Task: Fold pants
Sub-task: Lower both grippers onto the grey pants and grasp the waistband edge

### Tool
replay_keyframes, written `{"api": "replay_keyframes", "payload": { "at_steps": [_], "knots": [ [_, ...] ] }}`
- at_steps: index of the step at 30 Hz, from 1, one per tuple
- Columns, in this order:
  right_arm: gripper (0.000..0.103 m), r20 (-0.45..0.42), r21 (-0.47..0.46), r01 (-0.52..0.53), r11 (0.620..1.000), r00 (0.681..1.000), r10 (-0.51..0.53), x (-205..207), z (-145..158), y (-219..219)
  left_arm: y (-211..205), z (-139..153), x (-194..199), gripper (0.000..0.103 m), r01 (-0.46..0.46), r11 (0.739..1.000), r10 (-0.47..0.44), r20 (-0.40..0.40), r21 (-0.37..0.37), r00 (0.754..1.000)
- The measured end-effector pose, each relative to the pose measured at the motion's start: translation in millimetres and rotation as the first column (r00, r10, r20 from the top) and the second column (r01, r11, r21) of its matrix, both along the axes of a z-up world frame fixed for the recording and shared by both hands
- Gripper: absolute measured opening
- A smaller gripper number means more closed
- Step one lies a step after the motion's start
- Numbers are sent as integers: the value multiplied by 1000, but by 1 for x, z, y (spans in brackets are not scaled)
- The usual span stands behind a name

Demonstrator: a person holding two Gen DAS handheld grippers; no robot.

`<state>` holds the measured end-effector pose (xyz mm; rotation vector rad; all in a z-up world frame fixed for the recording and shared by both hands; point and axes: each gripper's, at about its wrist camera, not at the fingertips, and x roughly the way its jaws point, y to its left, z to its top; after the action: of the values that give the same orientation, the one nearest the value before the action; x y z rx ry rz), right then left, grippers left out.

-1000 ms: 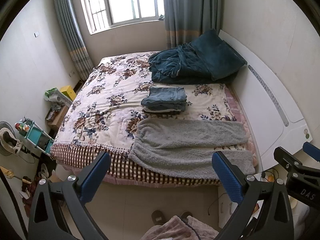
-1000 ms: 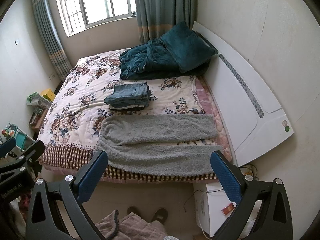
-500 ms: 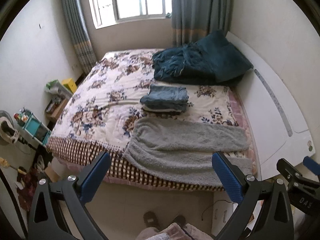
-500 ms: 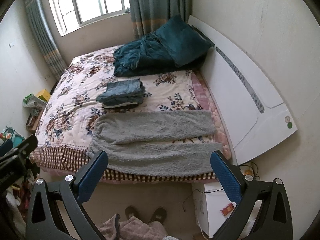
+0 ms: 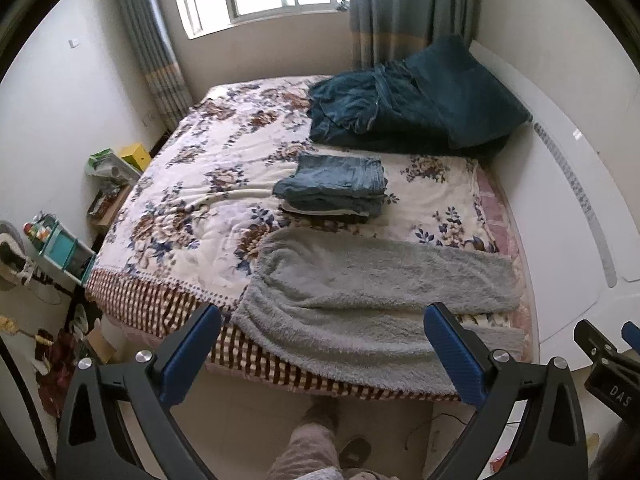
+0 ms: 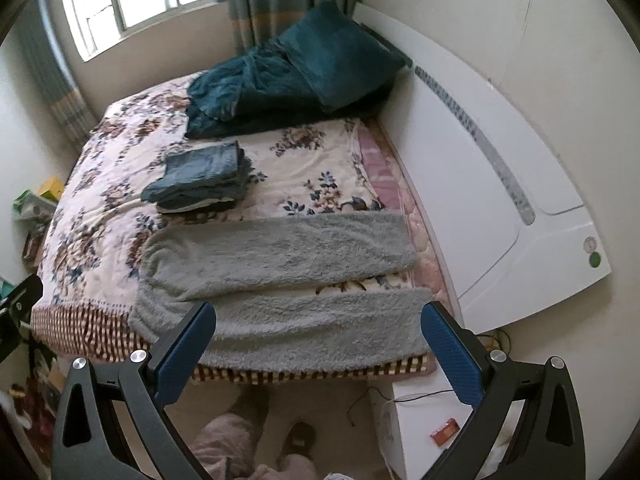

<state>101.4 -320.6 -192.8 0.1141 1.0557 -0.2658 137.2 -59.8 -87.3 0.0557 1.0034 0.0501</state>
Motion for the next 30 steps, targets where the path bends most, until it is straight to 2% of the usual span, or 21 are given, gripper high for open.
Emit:
{"api": "replay_keyframes", "payload": {
  "at_steps": [6, 9, 12, 15, 18, 19, 23, 24, 25, 27, 28, 30],
  "knots": [
    [103, -68, 14, 76, 997, 995, -75, 86, -55, -19, -11, -45, 78, 103, 66, 998, -66, -75, -8, 995],
    [103, -121, 22, 113, 993, 987, -110, 139, -92, -27, -18, -75, 122, 103, 89, 996, -91, -142, -25, 986],
    [103, -138, 13, 132, 991, 982, -129, 177, -124, -33, -26, -111, 165, 103, 117, 993, -120, -197, -26, 973],
    [103, -138, -9, 89, 996, 986, -89, 223, -167, -35, -37, -157, 202, 103, 162, 986, -152, -228, 24, 962],
    [103, -186, -46, -8, 999, 983, -1, 280, -233, -36, -50, -213, 237, 103, 209, 971, -173, -263, 114, 949],
    [103, -202, -59, -27, 998, 979, 15, 292, -248, -37, -56, -237, 249, 103, 232, 964, -186, -286, 134, 940],
    [103, -329, -99, -124, 987, 940, 85, 357, -352, -57, -74, -327, 289, 103, 334, 920, -242, -374, 204, 895],
    [103, -377, -92, -151, 984, 920, 106, 378, -385, -64, -83, -354, 297, 103, 373, 897, -262, -395, 236, 880],
    [103, -399, -92, -166, 982, 910, 116, 382, -401, -69, -92, -376, 304, 103, 408, 876, -282, -415, 255, 865],
    [103, -484, -98, -250, 963, 858, 173, 411, -460, -77, -107, -416, 318, 103, 470, 837, -319, -446, 282, 836],
    [103, -507, -109, -284, 953, 840, 193, 418, -478, -80, -116, -440, 326, 103, 502, 816, -337, -470, 287, 816],
    [103, -567, -117, -376, 919, 785, 249, 441, -525, -83, -126, -469, 340, 103, 535, 792, -356, -489, 294, 796]
  ]
}}
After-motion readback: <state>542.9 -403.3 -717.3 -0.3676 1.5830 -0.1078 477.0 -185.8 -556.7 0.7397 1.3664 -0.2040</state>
